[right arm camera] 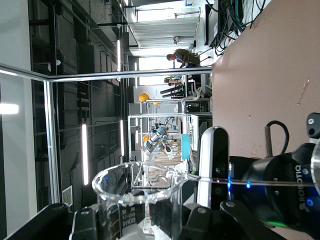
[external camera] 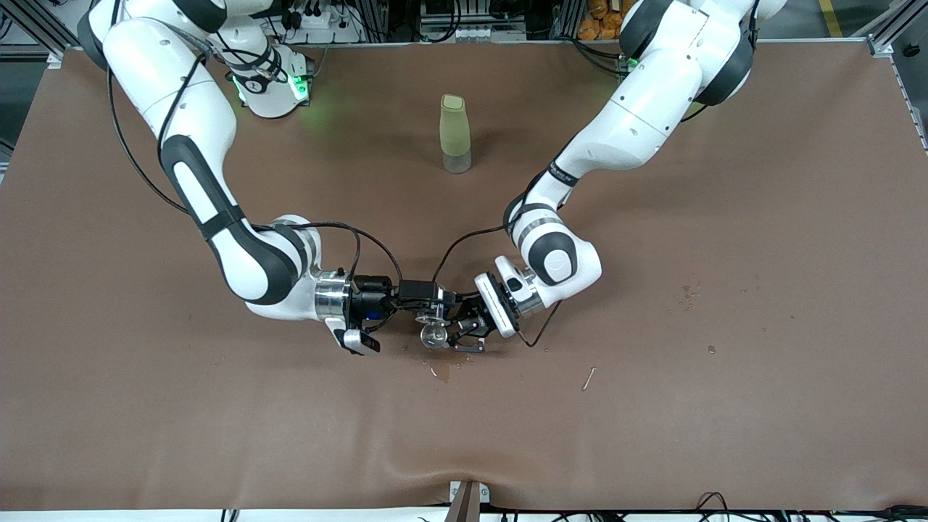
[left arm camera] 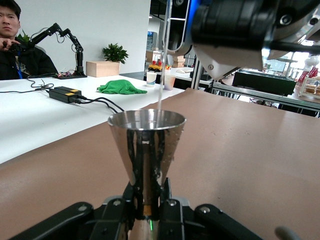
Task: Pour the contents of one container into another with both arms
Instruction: 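Hold the jigger tilted over the beaker while the right gripper steadies it, then draw the jigger back with the left gripper while the right gripper withdraws the beaker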
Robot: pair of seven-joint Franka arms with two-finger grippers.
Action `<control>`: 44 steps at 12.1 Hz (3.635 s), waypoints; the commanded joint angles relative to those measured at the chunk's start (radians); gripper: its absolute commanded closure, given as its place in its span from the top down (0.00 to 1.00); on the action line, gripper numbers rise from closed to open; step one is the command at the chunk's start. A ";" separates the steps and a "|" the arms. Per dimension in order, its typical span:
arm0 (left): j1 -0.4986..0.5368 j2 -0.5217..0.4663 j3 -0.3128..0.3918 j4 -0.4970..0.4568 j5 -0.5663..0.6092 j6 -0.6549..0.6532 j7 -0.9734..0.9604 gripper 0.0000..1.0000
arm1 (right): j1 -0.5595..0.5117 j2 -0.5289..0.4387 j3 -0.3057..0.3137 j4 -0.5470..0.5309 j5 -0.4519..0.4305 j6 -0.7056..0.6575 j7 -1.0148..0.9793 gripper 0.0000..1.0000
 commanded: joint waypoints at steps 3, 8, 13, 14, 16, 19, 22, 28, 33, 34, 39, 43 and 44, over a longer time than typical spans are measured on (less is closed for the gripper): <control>-0.020 0.010 0.007 0.018 -0.071 0.008 0.003 0.00 | -0.020 -0.041 0.027 -0.039 0.020 0.040 0.082 0.00; -0.020 0.009 0.007 0.011 -0.073 0.008 0.006 0.00 | -0.022 -0.048 0.029 -0.038 0.020 0.039 0.208 0.00; -0.020 0.007 0.008 0.010 -0.073 0.008 0.010 0.00 | -0.022 -0.052 0.029 -0.036 0.020 0.040 0.280 0.00; -0.020 0.007 0.008 0.008 -0.070 0.008 0.010 0.00 | -0.022 -0.063 0.029 -0.038 0.020 0.045 0.306 0.00; -0.017 0.003 0.008 0.004 -0.070 0.008 0.015 0.00 | -0.022 -0.071 0.029 -0.036 0.020 0.057 0.347 0.00; -0.009 -0.002 0.008 0.002 -0.063 0.007 0.016 0.00 | -0.022 -0.069 0.027 -0.035 0.022 0.057 0.351 0.00; -0.006 -0.003 0.008 0.002 -0.059 0.007 0.018 0.00 | -0.016 -0.066 0.027 -0.026 0.022 0.066 0.390 0.00; 0.066 -0.016 0.016 -0.010 0.018 -0.001 0.033 0.00 | 0.012 -0.052 0.018 0.014 0.009 0.065 0.369 0.00; 0.190 -0.023 0.016 -0.035 0.087 -0.143 0.023 0.00 | 0.015 -0.029 -0.005 0.077 -0.126 0.065 0.273 0.00; 0.211 -0.023 0.016 -0.035 0.099 -0.174 0.018 0.00 | 0.024 -0.029 -0.020 0.077 -0.130 0.065 0.236 0.00; 0.375 -0.077 0.014 -0.102 0.330 -0.335 -0.106 0.00 | 0.003 -0.029 -0.114 0.071 -0.260 0.060 0.058 0.00; 0.529 -0.109 0.013 -0.131 0.585 -0.527 -0.226 0.00 | -0.040 -0.028 -0.157 0.059 -0.374 0.057 -0.129 0.00; 0.567 -0.109 0.013 -0.131 0.651 -0.590 -0.244 0.00 | -0.054 -0.026 -0.168 0.050 -0.382 0.057 -0.198 0.00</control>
